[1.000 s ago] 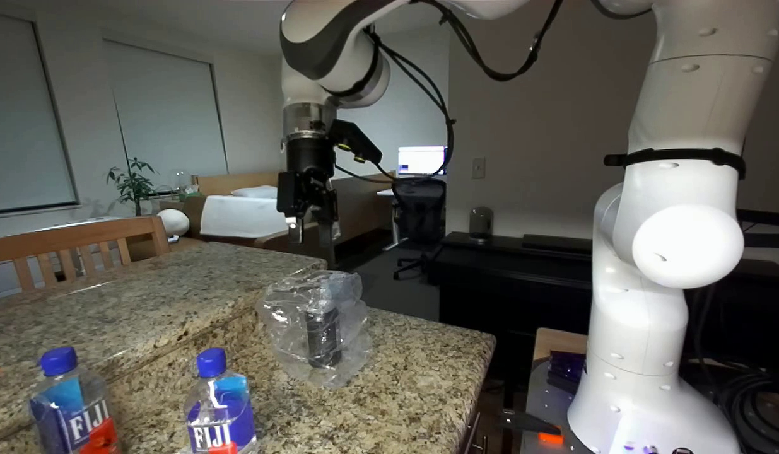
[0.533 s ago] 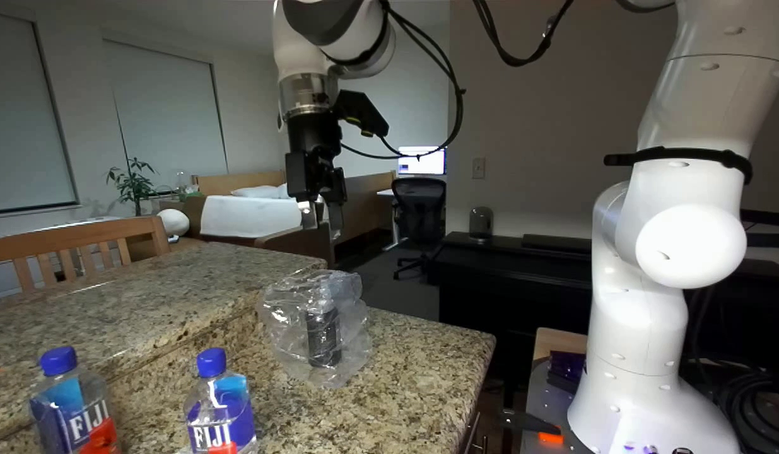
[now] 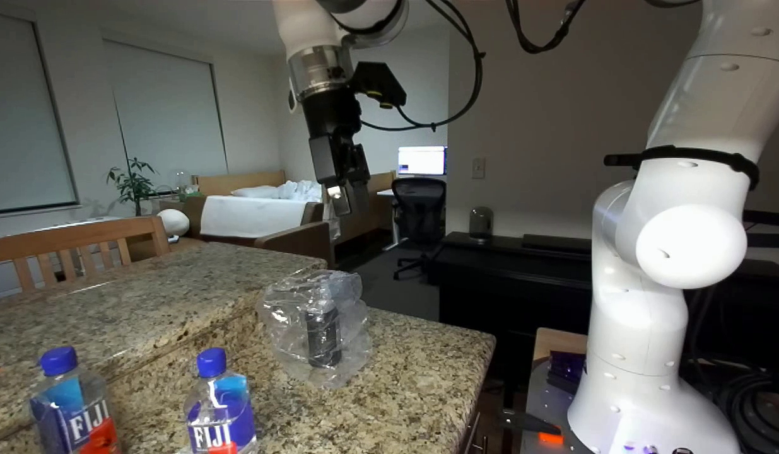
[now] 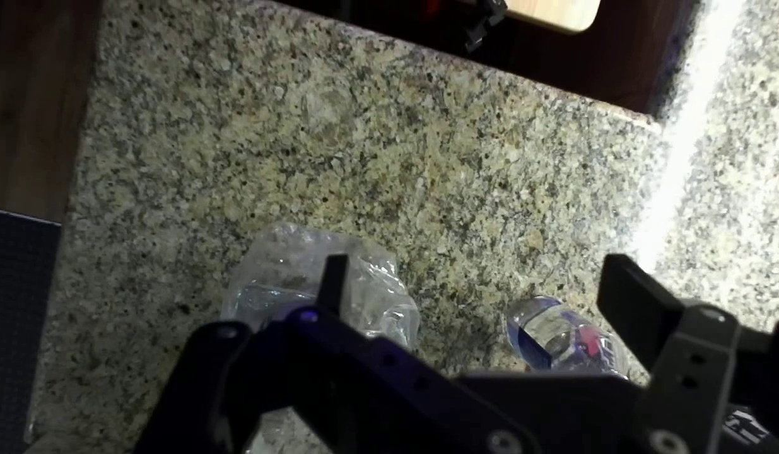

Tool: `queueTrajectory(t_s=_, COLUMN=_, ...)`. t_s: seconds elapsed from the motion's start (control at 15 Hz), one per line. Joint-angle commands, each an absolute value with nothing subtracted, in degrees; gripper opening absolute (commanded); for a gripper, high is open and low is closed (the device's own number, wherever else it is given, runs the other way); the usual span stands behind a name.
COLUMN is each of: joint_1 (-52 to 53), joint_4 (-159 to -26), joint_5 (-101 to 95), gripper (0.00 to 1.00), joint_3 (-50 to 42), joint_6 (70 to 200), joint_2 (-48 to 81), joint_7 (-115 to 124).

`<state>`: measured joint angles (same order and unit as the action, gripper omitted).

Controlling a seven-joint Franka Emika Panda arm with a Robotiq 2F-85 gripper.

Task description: Put the plastic over the black can

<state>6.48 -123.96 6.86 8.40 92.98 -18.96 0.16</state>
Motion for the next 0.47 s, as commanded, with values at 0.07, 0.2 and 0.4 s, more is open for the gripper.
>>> queueTrajectory(t_s=0.07, joint_1=6.51, joint_4=-128.36, joint_5=1.34, gripper=1.0, joint_3=9.79, joint_6=94.77, joint_2=-26.73, joint_7=4.25)
queueTrajectory(t_s=0.2, joint_1=6.92, joint_4=-125.22, joint_5=2.91, gripper=1.0, joint_3=8.93, joint_6=92.99, joint_2=-23.34, joint_7=2.64)
queueTrajectory(t_s=0.4, joint_1=6.95, joint_4=-126.45, joint_5=2.56, gripper=1.0, joint_3=9.15, joint_6=93.05, joint_2=-25.47, joint_7=2.97)
